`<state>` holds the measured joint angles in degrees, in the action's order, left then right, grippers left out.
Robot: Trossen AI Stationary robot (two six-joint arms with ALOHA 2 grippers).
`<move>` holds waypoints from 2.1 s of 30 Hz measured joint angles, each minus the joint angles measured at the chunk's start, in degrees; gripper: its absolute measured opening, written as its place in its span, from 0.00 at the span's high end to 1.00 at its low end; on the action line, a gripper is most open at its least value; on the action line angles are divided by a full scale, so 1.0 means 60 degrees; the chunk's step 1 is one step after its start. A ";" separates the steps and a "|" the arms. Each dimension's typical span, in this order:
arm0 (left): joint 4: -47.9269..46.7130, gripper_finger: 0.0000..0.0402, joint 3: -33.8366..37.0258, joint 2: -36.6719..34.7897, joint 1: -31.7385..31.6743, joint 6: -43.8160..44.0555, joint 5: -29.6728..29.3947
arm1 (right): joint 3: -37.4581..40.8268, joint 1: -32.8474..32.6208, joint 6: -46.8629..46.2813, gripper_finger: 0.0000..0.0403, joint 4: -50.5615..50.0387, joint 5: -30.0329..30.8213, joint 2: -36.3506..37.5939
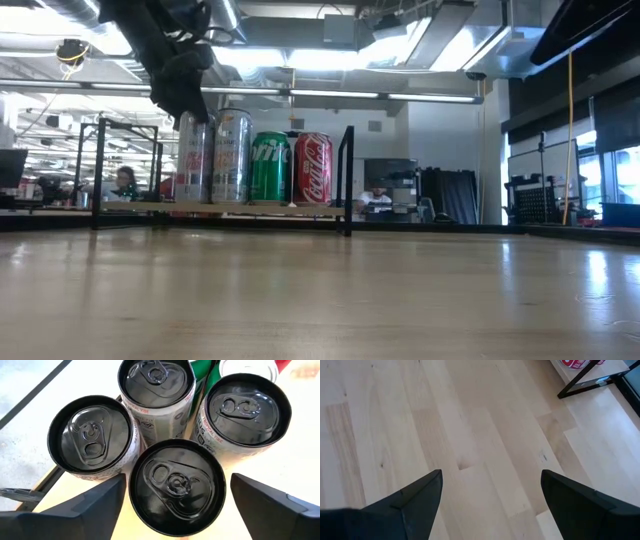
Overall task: Place canned beverage on shelf
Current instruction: Return to Home Position
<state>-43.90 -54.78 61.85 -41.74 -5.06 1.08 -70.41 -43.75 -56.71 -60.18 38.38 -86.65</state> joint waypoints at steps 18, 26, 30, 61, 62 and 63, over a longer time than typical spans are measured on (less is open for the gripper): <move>-0.2356 0.13 -0.2540 -0.0023 0.0502 0.2948 0.1659 | -0.0004 0.0200 -0.1553 0.19 0.0235 -0.1190 0.0000; -0.1900 0.31 -0.2896 -0.0974 0.3481 0.4089 0.0378 | -0.0481 0.1257 0.0955 0.21 0.0040 -0.0535 0.0805; -0.1165 0.49 -0.2477 -0.1554 0.4724 0.3107 -0.0039 | -0.0477 0.2241 0.1992 0.33 0.0209 -0.0392 0.1709; 0.5159 0.95 0.3131 -0.5374 0.4779 0.1600 0.0162 | 0.4002 0.7827 0.6527 0.89 0.5443 -0.2158 0.6977; 0.5748 0.95 0.3470 -0.5379 0.4779 0.1543 0.0458 | 0.4312 0.7841 0.6908 0.89 0.5789 -0.2365 0.7193; 0.6348 0.95 0.3838 -0.5410 0.4779 0.1526 0.0721 | 0.4615 0.7900 0.7243 0.89 0.6340 -0.2662 0.7464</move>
<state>-5.81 -31.75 29.39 -13.06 4.10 5.41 -42.72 3.65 -13.25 -22.14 22.41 -41.87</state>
